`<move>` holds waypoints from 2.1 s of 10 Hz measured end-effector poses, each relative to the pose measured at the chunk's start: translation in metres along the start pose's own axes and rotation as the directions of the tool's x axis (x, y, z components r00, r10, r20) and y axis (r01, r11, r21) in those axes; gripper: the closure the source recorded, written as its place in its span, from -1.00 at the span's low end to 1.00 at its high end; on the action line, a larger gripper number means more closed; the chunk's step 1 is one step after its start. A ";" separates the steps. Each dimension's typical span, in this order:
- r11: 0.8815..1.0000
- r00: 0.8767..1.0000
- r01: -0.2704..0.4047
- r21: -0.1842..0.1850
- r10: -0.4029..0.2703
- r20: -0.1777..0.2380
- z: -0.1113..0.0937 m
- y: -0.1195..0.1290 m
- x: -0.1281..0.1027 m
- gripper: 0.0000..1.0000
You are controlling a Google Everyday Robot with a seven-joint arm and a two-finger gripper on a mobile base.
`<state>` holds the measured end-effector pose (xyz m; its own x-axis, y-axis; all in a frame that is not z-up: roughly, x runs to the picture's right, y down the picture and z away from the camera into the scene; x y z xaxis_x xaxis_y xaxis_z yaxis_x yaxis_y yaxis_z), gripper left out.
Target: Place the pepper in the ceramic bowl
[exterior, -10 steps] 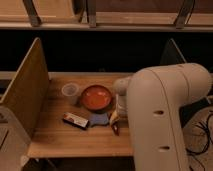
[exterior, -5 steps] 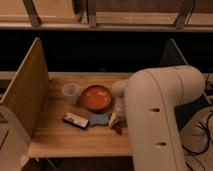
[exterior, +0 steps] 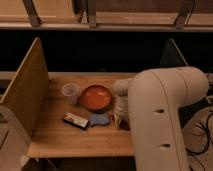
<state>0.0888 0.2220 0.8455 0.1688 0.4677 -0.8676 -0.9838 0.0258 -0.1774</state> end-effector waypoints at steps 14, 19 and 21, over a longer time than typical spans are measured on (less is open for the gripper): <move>0.914 0.939 0.277 0.295 -0.323 0.120 -0.117 0.102 -0.079 1.00; 0.879 0.911 0.350 0.324 -0.400 0.100 -0.105 0.109 -0.110 0.84; 0.879 0.911 0.350 0.324 -0.400 0.100 -0.105 0.109 -0.110 0.60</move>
<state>-0.0305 0.0809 0.8733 0.5410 0.5040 -0.6733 -0.8251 0.4729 -0.3091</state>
